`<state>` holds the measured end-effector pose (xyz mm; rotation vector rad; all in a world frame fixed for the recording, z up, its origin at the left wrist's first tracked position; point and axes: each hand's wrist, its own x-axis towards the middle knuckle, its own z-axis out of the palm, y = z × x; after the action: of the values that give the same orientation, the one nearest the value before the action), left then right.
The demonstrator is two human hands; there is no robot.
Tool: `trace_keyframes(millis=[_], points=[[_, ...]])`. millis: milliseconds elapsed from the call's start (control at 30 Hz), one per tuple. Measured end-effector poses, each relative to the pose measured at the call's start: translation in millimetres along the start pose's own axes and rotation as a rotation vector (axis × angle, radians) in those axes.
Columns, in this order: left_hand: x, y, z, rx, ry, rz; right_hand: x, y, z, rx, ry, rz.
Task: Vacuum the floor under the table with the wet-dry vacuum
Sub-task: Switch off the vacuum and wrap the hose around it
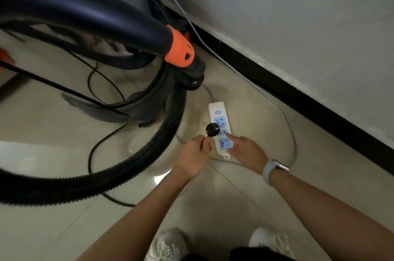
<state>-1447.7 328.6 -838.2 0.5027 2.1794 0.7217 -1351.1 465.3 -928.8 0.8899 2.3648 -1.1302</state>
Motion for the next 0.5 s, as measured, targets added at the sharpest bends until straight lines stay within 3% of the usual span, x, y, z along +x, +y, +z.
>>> trace_keyframes(millis=[100,167,300,500], points=[[-32.5,17.6,-8.3,0.008,-0.093,-0.01,-40.5,-40.0,-24.1,0.718,0.023,0.158],[-57.4,38.5,-19.9,0.043,-0.133,0.012,-69.2,-75.9,-47.1,0.943,-0.052,0.278],[-113.4,79.7,-56.6,-0.01,-0.136,0.012,-121.3,-131.3,-83.8,0.771,-0.165,0.241],[-220.5,88.9,-126.4,-0.068,-0.22,-0.107,-206.5,-199.5,-118.7,0.401,-0.14,0.21]])
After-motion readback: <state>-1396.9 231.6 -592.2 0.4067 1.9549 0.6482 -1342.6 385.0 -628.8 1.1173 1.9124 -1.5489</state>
